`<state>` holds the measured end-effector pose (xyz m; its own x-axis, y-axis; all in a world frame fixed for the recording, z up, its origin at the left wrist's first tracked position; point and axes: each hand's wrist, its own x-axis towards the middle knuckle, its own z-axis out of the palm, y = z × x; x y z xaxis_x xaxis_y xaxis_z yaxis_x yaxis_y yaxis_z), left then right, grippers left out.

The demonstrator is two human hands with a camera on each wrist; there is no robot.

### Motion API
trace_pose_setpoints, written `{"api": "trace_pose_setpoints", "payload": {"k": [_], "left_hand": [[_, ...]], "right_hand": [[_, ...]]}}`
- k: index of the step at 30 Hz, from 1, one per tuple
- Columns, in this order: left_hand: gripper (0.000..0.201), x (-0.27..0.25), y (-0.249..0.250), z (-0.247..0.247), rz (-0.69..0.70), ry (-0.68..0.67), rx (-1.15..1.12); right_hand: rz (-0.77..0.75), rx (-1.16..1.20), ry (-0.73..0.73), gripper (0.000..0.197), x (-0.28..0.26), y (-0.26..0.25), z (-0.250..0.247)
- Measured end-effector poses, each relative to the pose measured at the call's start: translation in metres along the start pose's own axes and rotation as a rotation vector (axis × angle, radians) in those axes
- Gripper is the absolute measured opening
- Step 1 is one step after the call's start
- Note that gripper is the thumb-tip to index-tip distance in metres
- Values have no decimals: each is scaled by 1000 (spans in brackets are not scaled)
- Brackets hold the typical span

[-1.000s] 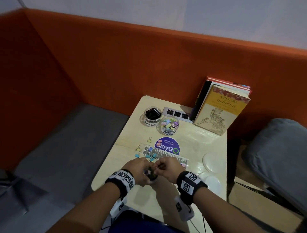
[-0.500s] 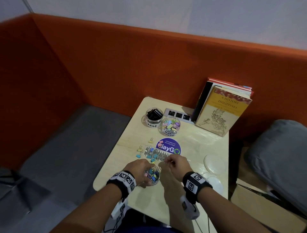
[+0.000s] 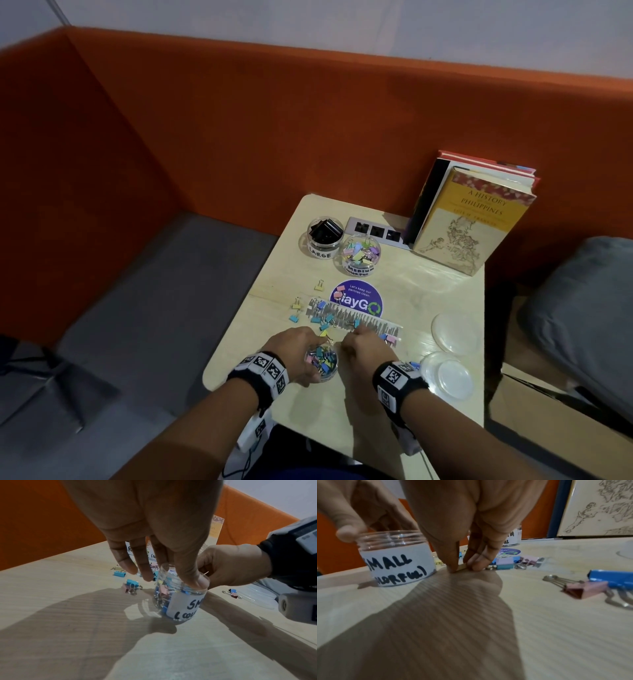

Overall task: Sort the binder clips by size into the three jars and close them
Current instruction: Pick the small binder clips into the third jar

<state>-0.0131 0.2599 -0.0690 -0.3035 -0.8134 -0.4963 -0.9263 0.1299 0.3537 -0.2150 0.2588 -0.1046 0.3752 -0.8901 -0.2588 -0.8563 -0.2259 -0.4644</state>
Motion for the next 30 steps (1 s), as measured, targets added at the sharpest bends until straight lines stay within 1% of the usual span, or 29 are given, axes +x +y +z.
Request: {"api": "trace_pose_setpoints", "payload": {"k": [2,4,6,8,9,11,13,14,15,17,19,21,24,26,28,30], "left_hand": [[80,0,0,0,6,-6,-1],[80,0,0,1,14,0,11],[78,-1,0,1,10,8,7],[77,-1,0,1,8,-2,10],[74,0,0,0,9,-9,15],[67,1,1,-1,5,-13,25],[61,1,1,0,-4,-8,26],[61,1,1,1,-2,0,21],[63,1,1,2,5,9,17],[72,1,0,3,14,8,19],[81,1,-1,3,16,-14,22],[83,1,0,1,14,-28,22],[85,2,5,-4,25,-50,41],[86,3,7,-5,30,-61,57],[87,5,9,-5,28,-61,58],[87,6,9,-3,28,-57,61]], "right_hand": [[33,-20,-16,30,-1,3,0],[86,0,11,24,-3,4,-1],[122,71,55,18,-3,3,-6],[107,163,104,9,-3,-1,-13],[80,231,104,7,-4,-4,-17],[3,356,43,16,-6,-14,-22],[-54,382,-11,25,-7,-18,-20],[-62,384,-1,25,-8,-17,-19],[-43,383,33,23,-8,-14,-19],[42,314,152,18,-8,-1,-23],[152,184,242,20,-10,17,-27],[248,72,227,27,-11,33,-28],[334,-43,112,33,-15,42,-21],[355,-3,105,32,-18,41,-16],[359,41,129,27,-19,39,-12],[355,53,121,22,-19,37,-10]]}}
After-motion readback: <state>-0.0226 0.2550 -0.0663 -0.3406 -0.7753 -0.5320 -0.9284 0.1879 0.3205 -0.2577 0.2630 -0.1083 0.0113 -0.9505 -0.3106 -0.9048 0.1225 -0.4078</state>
